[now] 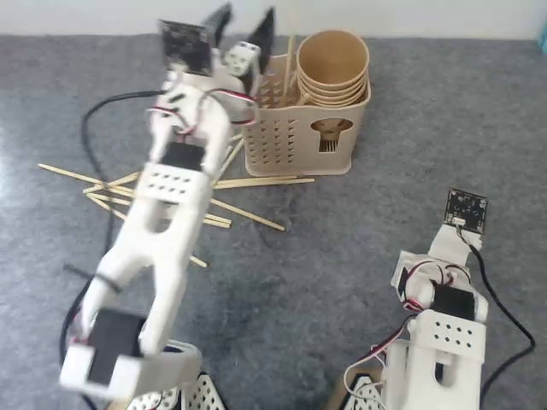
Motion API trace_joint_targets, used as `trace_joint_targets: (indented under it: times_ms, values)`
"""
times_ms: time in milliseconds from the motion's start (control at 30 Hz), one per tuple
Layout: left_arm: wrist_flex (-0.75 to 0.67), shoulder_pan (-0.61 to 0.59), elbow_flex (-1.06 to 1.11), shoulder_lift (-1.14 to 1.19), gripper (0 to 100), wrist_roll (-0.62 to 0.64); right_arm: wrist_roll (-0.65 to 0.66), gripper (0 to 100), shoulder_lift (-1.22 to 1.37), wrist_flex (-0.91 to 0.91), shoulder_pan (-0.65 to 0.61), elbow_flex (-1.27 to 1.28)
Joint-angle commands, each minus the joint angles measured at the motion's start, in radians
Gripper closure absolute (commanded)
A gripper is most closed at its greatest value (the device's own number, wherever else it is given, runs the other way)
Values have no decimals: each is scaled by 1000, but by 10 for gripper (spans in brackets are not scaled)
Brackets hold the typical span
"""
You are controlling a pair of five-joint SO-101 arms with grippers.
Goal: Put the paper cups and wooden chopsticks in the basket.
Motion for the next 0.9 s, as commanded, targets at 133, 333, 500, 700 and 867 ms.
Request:
trace_joint_targets:
  times_ms: [133,333,500,700,867]
  values:
    - [601,-229,-41,-491,783,-41,69,896,-22,-18,-88,-9]
    - [887,-497,-39,-746,783,-104,112,897,-22,-15,-260,-52]
    - [1020,-792,-39,-821,783,-103,17,894,-13,18,-374,-193]
    - [1022,-1094,84,-818,782,-109,-146,894,-12,131,-742,-364]
    - [924,-1192,255,-818,782,-109,-233,893,68,16,-900,-399]
